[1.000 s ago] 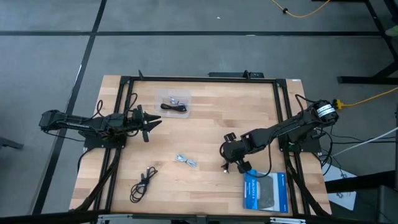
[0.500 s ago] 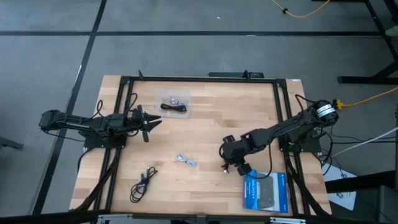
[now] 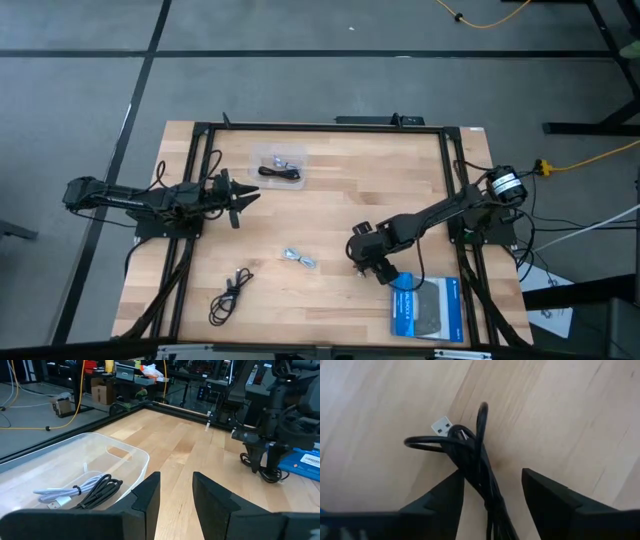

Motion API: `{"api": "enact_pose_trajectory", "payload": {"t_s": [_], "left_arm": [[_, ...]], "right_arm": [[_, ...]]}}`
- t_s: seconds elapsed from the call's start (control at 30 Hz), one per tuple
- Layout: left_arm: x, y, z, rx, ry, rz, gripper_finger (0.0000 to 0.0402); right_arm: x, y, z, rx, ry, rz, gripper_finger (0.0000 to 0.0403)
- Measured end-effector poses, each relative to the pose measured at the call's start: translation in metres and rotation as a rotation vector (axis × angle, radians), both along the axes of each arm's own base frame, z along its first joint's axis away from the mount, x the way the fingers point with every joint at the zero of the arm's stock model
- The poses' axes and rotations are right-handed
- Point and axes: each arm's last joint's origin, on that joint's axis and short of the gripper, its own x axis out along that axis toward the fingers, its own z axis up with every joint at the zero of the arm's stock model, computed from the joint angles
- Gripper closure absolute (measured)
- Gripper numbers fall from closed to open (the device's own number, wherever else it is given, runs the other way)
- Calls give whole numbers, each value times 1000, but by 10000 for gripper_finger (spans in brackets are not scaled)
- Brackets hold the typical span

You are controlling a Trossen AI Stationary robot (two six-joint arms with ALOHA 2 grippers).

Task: Pick and place USB-C Cables
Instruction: Put the black charger cable into the transparent bin

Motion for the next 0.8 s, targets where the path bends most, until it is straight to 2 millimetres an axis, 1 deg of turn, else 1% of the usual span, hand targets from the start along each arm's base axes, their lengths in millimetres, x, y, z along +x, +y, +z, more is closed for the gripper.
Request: {"api": "enact_pose_trajectory", "payload": {"t_s": [0.07, 0.17, 0.23, 0.3, 0.33, 0.37, 0.5, 0.57, 0.67, 0.73, 0.8], "left_arm": [[0, 0, 0, 0, 0, 0, 294], [0, 0, 0, 0, 0, 0, 294], [0, 0, 0, 0, 0, 0, 294], [0, 0, 0, -1, 1, 0, 294], [0, 0, 0, -1, 1, 0, 294], [0, 0, 0, -1, 1, 0, 294], [0, 0, 0, -1, 3, 0, 294], [0, 0, 0, -1, 4, 0, 294], [0, 0, -1, -1, 7, 0, 294], [0, 0, -2, -2, 16, 1, 294], [0, 0, -2, -22, 10, 2, 294]], "right_arm": [[3, 1, 0, -7, 6, 14, 212], [10, 2, 2, -54, -17, 4, 254], [17, 2, 7, -108, -53, -20, 298], [24, 2, 16, -173, -103, -47, 355], [29, 1, 22, -216, -139, -68, 375], [33, 1, 29, -275, -181, -97, 384], [53, -9, 61, -467, -332, -208, 393], [62, -18, 75, -505, -370, -216, 396], [81, -41, 97, -478, -474, -276, 397], [91, -63, 111, -440, -526, -331, 397], [99, -90, 128, -377, -566, -382, 397]]}}
